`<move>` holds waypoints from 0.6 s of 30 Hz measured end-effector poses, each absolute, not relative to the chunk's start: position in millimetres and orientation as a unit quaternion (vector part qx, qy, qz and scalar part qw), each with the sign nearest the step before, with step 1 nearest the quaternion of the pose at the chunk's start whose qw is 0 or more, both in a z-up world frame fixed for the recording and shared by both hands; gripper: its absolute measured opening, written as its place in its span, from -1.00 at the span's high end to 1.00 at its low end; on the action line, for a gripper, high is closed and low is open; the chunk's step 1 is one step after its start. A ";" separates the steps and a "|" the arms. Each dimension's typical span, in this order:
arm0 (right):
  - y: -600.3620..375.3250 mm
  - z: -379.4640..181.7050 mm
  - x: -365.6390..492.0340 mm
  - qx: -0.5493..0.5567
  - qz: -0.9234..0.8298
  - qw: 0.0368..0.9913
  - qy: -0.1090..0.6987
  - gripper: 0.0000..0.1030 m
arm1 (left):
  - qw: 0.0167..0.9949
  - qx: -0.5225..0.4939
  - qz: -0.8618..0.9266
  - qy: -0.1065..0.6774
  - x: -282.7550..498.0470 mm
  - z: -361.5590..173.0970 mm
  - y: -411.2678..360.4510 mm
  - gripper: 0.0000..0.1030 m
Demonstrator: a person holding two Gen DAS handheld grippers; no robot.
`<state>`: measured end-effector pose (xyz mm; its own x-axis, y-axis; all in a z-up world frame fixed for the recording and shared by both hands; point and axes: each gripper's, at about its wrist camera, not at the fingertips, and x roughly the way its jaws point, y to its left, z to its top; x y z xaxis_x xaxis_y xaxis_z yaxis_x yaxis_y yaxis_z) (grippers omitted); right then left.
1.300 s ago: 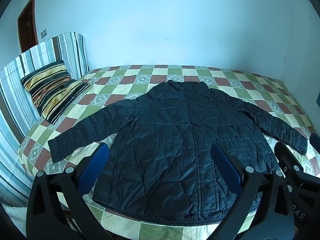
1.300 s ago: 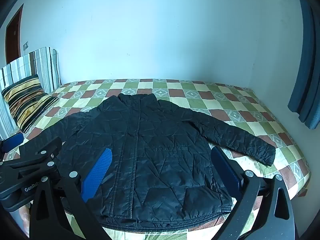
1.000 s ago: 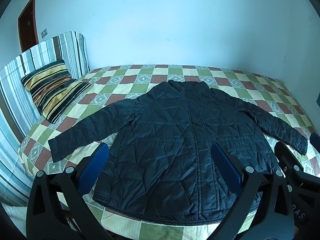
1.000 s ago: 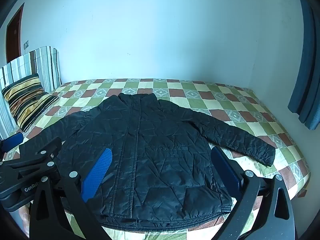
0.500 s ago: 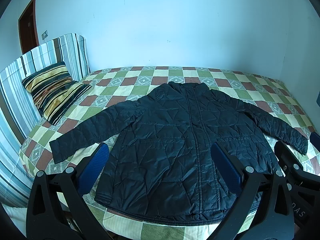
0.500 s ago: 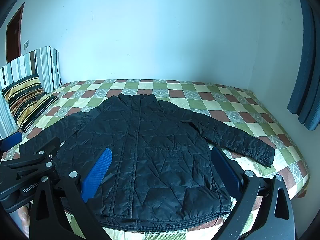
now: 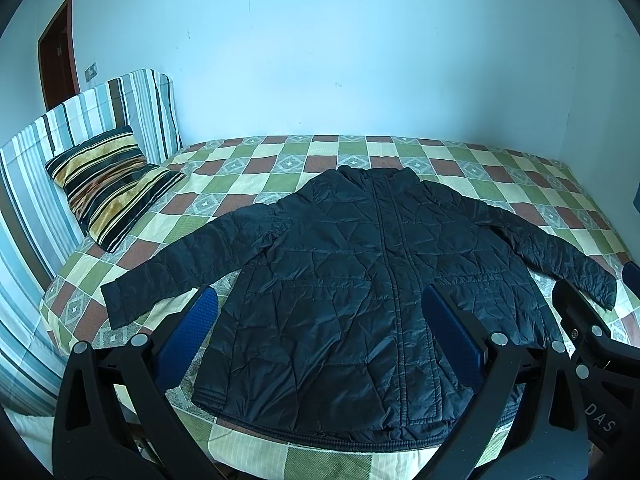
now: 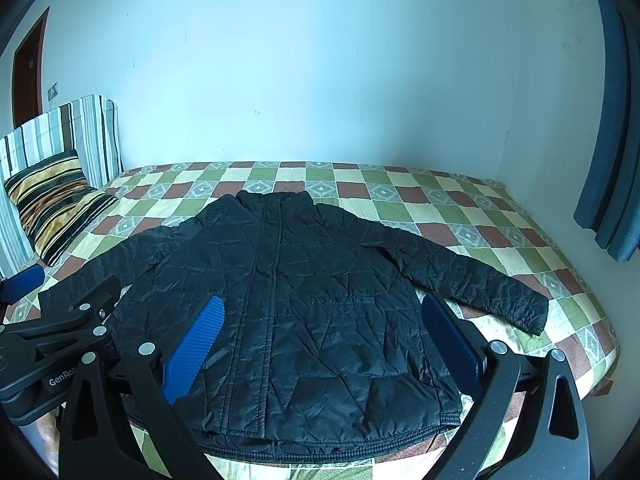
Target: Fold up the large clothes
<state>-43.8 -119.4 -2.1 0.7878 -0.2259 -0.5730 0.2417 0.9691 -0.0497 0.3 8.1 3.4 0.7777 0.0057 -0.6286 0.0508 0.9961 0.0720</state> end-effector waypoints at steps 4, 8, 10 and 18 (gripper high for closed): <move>-117.8 -1.0 -45.8 0.013 -0.124 0.945 0.301 -0.91 | 0.942 0.043 -0.012 0.332 0.0 3.3 7.5 -0.96; -117.3 -1.0 -45.8 0.012 -0.124 0.946 0.301 -0.91 | 0.943 0.044 -0.012 0.329 -0.7 11.8 13.9 -0.96; -115.3 4.4 -46.8 0.011 -0.124 0.946 0.300 -0.90 | 0.944 0.044 -0.012 0.327 -0.7 14.7 15.2 -0.96; -114.7 4.5 -46.6 0.010 -0.122 0.946 0.299 -0.91 | 0.944 0.045 -0.011 0.327 -1.3 16.3 14.5 -0.96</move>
<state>-46.6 -114.7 4.5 0.7910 -0.2252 -0.5688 0.2366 0.9701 -0.0550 -1.3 14.5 16.3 0.7854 0.0089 -0.6189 0.0500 0.9957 0.0778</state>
